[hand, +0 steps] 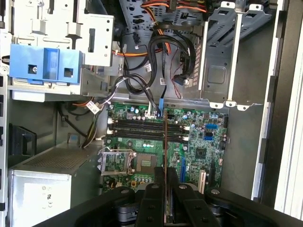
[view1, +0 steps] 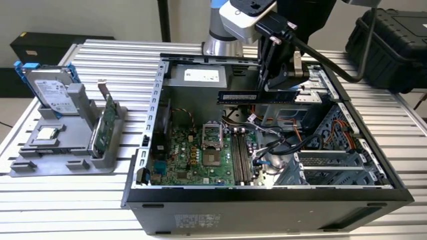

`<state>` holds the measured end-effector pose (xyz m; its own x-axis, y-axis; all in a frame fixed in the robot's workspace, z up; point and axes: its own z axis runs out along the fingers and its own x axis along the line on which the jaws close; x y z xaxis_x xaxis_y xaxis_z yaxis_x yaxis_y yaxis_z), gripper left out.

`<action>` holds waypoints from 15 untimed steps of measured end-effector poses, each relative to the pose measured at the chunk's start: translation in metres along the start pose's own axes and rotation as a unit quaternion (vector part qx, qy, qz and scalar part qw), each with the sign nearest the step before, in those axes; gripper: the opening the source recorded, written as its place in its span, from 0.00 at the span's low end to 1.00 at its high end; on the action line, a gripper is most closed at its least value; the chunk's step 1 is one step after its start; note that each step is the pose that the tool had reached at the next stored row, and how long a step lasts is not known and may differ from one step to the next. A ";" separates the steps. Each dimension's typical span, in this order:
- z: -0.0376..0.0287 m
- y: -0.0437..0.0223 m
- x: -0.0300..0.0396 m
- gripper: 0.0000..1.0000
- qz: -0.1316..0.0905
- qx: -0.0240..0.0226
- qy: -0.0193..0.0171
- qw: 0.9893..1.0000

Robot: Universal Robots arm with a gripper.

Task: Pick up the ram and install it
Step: 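Pick up the ram and move it above insertion slot, then insert the ram into the slot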

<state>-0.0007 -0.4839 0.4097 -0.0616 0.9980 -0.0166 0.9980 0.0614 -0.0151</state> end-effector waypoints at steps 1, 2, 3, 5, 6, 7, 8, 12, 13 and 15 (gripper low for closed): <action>0.0000 0.0000 0.0000 0.00 0.000 0.000 0.000 1.000; 0.0000 0.0000 0.0000 0.00 0.000 0.000 0.000 1.000; 0.0000 0.0000 0.0000 0.00 0.000 0.000 0.000 1.000; 0.0000 0.0000 0.0000 0.00 0.000 0.000 0.000 1.000; 0.0000 0.0000 0.0000 0.00 0.000 0.000 0.000 1.000; 0.0000 0.0000 0.0000 0.00 0.001 0.000 0.000 1.000; 0.0001 0.0000 0.0000 0.00 0.009 0.000 0.000 1.000; 0.0013 0.0000 0.0001 0.00 0.045 0.001 0.000 0.999; 0.0017 0.0000 0.0001 0.00 0.054 0.001 0.001 0.999; 0.0029 0.0000 0.0001 0.00 0.073 0.002 0.001 0.997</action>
<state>-0.0007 -0.4839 0.4067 0.0842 0.9963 -0.0171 0.9963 -0.0845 -0.0157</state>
